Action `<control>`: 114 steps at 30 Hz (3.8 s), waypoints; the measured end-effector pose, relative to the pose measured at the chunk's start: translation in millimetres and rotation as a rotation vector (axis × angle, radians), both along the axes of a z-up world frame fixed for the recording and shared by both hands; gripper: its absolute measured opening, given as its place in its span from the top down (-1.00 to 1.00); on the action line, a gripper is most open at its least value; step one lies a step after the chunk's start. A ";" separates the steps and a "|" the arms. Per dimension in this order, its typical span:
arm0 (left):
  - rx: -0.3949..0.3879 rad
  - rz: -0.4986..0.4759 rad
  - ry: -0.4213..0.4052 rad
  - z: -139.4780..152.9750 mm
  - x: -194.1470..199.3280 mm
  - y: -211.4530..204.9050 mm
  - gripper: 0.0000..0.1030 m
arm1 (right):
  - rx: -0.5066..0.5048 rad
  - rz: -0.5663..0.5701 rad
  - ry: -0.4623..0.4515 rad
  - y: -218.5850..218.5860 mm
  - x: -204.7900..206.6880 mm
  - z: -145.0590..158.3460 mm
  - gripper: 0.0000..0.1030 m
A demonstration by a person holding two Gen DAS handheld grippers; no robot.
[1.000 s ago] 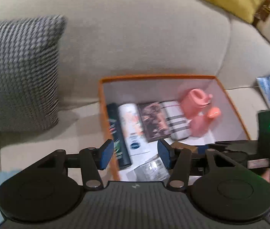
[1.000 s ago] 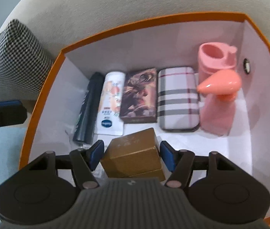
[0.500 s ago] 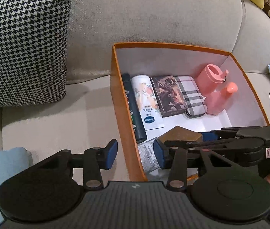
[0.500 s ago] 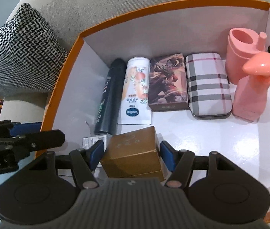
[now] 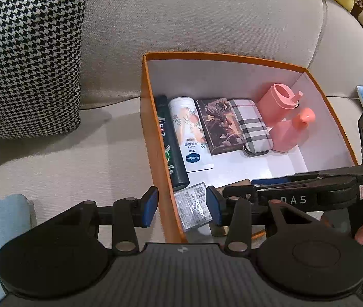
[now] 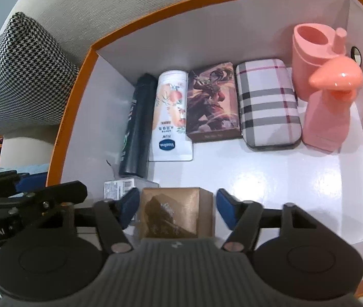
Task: Organize rigid objects
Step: 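Lower the brown box and silver packet into the shoebox and open both tools, then move both tools back to the tape measure and blue tin on the sofa, then grasp the blue card tin with the right tool while the left tool grasps the yellow tape measure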
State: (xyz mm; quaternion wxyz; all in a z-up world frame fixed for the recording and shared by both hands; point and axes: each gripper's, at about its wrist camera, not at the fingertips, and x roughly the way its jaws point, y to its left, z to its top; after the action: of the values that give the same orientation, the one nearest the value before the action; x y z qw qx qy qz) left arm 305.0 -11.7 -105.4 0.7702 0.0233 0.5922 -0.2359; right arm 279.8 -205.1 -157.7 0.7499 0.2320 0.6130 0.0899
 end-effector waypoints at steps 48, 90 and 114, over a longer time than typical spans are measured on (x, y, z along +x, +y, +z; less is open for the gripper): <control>-0.019 -0.599 -0.078 13.1 -183.6 -101.3 -0.03 | -0.174 -0.106 -0.122 -67.6 -225.9 34.6 -0.05; 0.114 -0.820 -0.221 -26.4 -200.4 -146.7 -0.01 | -0.293 -0.109 -0.175 -114.5 -230.4 26.2 0.70; 0.086 -0.923 -0.266 -80.6 -184.2 -178.1 -0.19 | -0.156 -0.125 -0.087 -121.4 -217.3 -10.5 0.67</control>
State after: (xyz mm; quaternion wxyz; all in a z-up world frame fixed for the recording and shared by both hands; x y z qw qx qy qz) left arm 120.8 -189.8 -186.0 0.6525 0.3455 0.4253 -0.5234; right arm 62.5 -326.5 -168.2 0.7956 0.2065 0.5696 0.0051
